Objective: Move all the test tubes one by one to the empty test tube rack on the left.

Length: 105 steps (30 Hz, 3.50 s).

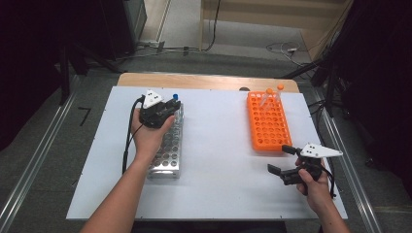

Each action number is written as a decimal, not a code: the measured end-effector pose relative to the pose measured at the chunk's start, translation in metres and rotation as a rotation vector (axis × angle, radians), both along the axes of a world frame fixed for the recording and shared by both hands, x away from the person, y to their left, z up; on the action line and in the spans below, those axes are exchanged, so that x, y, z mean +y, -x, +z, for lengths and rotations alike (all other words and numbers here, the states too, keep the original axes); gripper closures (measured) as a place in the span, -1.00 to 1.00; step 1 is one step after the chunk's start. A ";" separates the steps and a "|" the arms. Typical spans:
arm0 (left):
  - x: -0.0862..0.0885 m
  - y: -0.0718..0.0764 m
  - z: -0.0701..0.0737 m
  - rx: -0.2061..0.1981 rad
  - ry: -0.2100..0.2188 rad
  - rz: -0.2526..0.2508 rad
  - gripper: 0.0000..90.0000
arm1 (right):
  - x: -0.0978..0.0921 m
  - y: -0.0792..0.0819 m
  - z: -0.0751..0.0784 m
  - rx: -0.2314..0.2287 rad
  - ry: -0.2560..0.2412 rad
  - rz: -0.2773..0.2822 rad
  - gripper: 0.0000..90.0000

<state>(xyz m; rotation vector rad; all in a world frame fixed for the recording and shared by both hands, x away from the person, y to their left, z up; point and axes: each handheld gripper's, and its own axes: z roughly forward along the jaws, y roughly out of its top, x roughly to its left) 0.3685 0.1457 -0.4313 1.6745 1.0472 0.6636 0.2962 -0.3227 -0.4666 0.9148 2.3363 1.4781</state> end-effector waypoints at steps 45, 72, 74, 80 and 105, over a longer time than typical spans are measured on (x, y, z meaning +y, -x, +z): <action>0.004 0.088 0.008 0.046 0.179 -0.163 -1.00 | 0.014 -0.024 0.010 -0.015 -0.038 -0.142 -0.91; 0.007 0.107 -0.003 0.055 0.174 -0.192 -1.00 | 0.039 -0.118 0.008 0.051 -0.023 -0.435 0.24; 0.007 0.108 -0.003 0.052 0.179 -0.193 -1.00 | 0.041 -0.125 0.007 0.075 -0.013 -0.451 0.27; 0.008 0.108 -0.003 0.052 0.179 -0.192 -1.00 | 0.044 -0.138 0.007 0.109 0.010 -0.467 0.36; 0.007 0.108 -0.001 0.059 0.179 -0.196 -1.00 | 0.059 -0.150 0.017 0.124 0.093 -0.504 0.37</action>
